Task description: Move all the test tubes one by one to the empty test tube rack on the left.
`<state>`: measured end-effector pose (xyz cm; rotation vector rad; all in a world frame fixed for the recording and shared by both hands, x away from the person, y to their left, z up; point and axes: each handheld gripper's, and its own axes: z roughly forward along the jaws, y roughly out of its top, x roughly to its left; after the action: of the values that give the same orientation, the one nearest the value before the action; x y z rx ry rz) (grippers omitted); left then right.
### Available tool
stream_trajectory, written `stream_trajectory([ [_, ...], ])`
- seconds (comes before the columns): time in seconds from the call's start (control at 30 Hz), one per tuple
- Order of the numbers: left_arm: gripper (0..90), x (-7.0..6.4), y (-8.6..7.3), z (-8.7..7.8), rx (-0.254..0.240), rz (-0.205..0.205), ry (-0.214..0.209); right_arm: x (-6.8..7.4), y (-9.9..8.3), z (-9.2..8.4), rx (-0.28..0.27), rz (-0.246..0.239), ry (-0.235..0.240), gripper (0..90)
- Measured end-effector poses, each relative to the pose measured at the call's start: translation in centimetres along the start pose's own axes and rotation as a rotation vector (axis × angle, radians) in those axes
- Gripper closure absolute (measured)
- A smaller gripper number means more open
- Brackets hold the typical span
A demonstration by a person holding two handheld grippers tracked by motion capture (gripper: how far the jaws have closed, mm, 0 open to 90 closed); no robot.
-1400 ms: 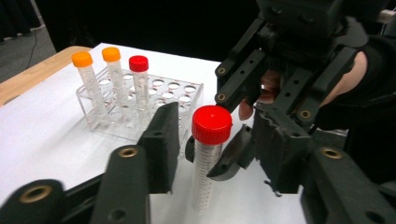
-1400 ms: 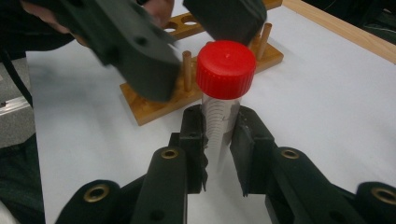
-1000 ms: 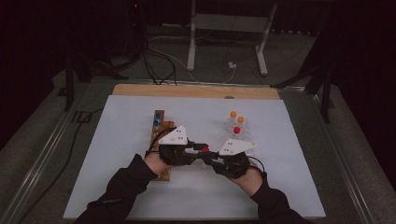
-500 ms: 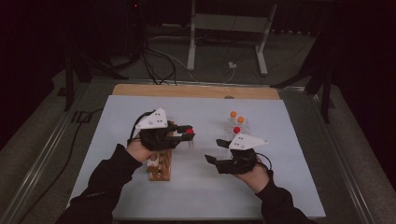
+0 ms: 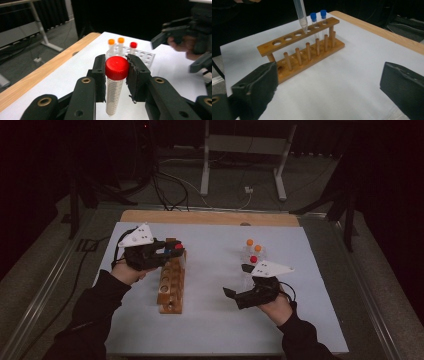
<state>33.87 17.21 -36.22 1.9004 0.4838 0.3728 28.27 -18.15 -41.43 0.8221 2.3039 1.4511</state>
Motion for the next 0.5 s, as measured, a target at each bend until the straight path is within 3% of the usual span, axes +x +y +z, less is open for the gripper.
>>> stream_trajectory([
  [0.17, 71.5, 1.3, -0.8, -0.8, 0.003, -0.033, 0.049, 0.0, -0.1, 0.1, 0.006, -0.026, -0.008, 0.9],
  [0.5, 71.4, 3.5, -3.1, -1.3, 0.016, -0.098, 0.134, -0.3, -0.2, 0.0, -0.006, -0.017, -0.008, 0.9],
])
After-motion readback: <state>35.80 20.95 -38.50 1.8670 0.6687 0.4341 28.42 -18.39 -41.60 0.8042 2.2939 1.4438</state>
